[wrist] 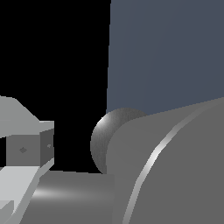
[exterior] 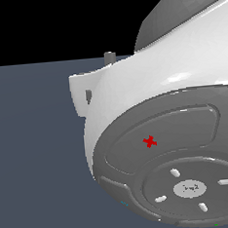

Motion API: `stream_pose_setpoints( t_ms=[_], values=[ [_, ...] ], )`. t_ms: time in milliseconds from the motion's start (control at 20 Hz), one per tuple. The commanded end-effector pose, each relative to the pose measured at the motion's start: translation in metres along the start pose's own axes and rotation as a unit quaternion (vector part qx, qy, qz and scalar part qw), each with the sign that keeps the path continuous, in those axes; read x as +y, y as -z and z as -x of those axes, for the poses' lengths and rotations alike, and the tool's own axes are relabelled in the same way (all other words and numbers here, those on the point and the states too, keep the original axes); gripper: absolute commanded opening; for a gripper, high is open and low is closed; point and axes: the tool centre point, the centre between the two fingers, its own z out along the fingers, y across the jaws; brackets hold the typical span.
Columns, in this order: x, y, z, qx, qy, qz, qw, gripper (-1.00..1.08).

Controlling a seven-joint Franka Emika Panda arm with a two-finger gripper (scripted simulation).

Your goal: Turn on the faucet by rotating a designated handle.

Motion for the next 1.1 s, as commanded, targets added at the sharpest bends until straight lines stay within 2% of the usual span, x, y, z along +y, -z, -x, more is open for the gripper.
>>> stream_pose_setpoints(
  t_ms=[0,950,1000,1050],
  values=[
    [0.033,0.002,0.007,-0.004,-0.005,0.026,0.9996,-1.0],
    [0.119,0.011,0.033,-0.037,-0.014,0.064,0.9972,-1.0],
    [0.119,0.011,0.033,-0.037,-0.014,0.064,0.9972,-1.0],
    [0.064,0.016,0.005,-0.021,-0.003,0.018,0.9996,-1.0]
  ],
)
